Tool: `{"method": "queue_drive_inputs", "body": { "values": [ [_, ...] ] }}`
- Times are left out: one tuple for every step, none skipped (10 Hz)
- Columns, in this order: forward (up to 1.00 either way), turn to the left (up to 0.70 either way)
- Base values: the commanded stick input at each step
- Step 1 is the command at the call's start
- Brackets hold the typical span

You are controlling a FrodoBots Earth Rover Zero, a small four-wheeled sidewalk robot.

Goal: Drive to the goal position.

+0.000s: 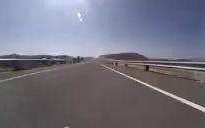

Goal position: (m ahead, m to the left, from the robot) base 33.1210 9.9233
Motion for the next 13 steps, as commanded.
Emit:
{"method": "queue_drive_inputs", "body": {
  "values": [
    [1.00, 0.00],
    [1.00, 0.00],
    [1.00, 0.00],
    [1.00, 0.00],
    [1.00, 0.00],
    [1.00, 0.00],
    [1.00, 0.00],
    [1.00, 0.00],
    [1.00, 0.00],
    [1.00, 0.00],
    [1.00, 0.00],
    [1.00, 0.00],
    [1.00, 0.00]
  ]
}}
